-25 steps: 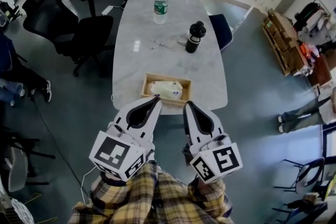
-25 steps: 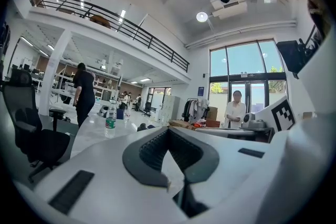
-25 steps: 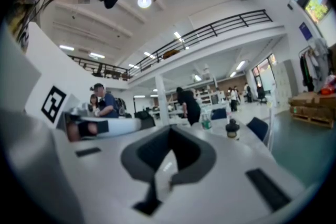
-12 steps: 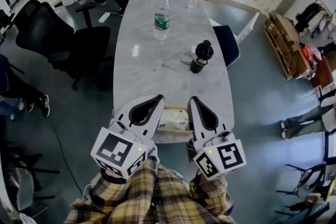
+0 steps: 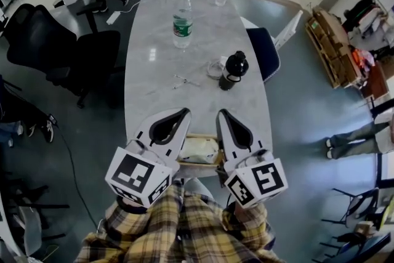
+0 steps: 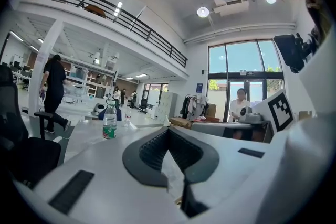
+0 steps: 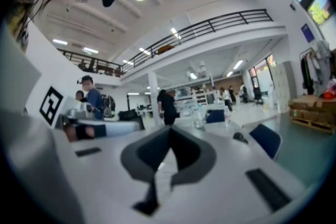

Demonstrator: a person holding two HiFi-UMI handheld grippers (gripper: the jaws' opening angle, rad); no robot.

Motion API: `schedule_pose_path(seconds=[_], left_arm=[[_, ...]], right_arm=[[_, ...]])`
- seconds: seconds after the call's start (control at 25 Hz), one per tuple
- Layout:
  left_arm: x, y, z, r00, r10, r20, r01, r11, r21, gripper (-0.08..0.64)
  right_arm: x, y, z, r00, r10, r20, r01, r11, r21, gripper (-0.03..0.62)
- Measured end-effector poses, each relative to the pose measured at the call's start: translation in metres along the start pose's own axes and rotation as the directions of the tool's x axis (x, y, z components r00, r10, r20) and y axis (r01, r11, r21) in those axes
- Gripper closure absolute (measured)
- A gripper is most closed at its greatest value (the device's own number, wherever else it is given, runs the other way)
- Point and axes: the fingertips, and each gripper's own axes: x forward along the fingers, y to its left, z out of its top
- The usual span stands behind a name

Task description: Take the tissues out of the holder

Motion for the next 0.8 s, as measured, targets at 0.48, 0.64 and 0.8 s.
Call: schedule_pose_path(seconds=[0.48,0.64,0.8], left_arm=[[0.026,-0.005,0.000,1.000,0.022,-0.016,-0.022,1.000,0.013,0.543],[0.031,-0.007,-0.001,1.000,0.007,-0.023,-0.006,0.999,0.040,0.541],[0.038,-0.011,-0.001,1.000,-0.011,-0.029,0.012,0.999,0.032,0.538]], right_arm=[[0.006,-0.030,0.004,0.999,0.021,-0.032,-0.021,1.000,-0.001,0.581],[0.005,-0.031,0.004,0.999,0.022,-0.033,-0.022,1.000,-0.002,0.581],[0.003,-0.035,0.005,0.999,0.019,-0.031,-0.019,1.000,-0.001,0.581]])
